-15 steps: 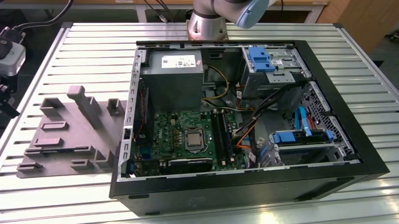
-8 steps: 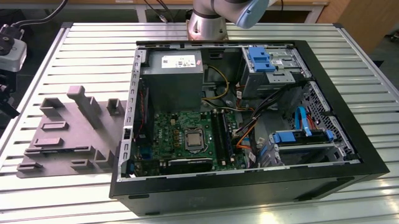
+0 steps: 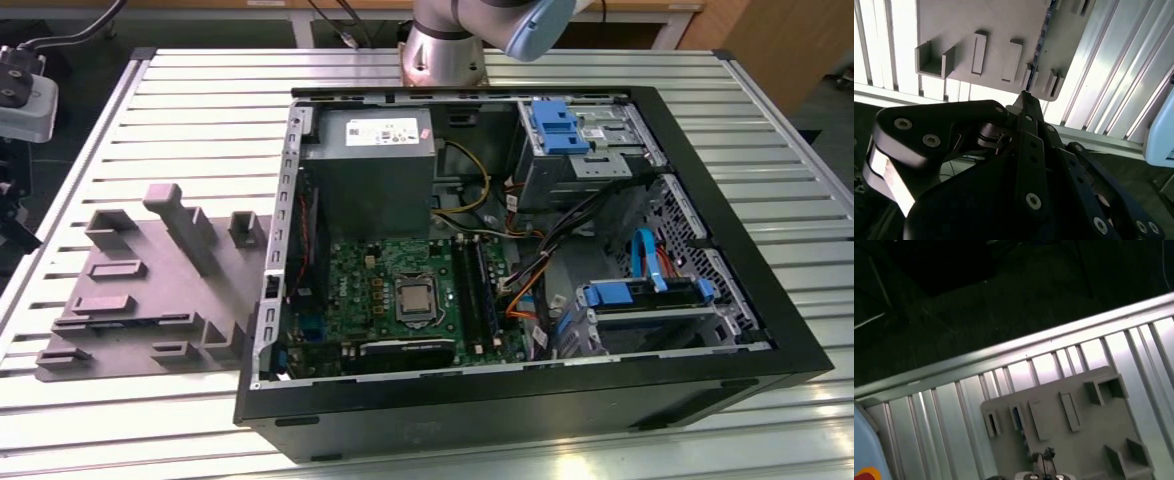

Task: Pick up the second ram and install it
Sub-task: 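Pick up the second ram and move it above second insertion slot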

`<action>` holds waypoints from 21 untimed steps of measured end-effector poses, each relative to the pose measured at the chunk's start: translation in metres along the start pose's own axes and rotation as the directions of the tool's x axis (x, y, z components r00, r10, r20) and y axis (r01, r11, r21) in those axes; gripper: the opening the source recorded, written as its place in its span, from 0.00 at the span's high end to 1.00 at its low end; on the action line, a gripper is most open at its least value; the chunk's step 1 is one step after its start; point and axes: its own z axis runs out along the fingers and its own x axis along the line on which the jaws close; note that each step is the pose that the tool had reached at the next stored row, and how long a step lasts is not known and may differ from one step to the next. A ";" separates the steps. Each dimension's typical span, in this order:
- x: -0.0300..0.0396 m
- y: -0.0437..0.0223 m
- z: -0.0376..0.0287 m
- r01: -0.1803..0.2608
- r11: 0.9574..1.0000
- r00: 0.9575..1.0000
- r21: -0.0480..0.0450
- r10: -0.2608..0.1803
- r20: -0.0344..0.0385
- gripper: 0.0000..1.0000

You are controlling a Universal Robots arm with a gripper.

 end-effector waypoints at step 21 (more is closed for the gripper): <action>0.0000 -0.0001 0.0023 0.197 0.980 0.980 -0.002 -0.197 -0.008 0.89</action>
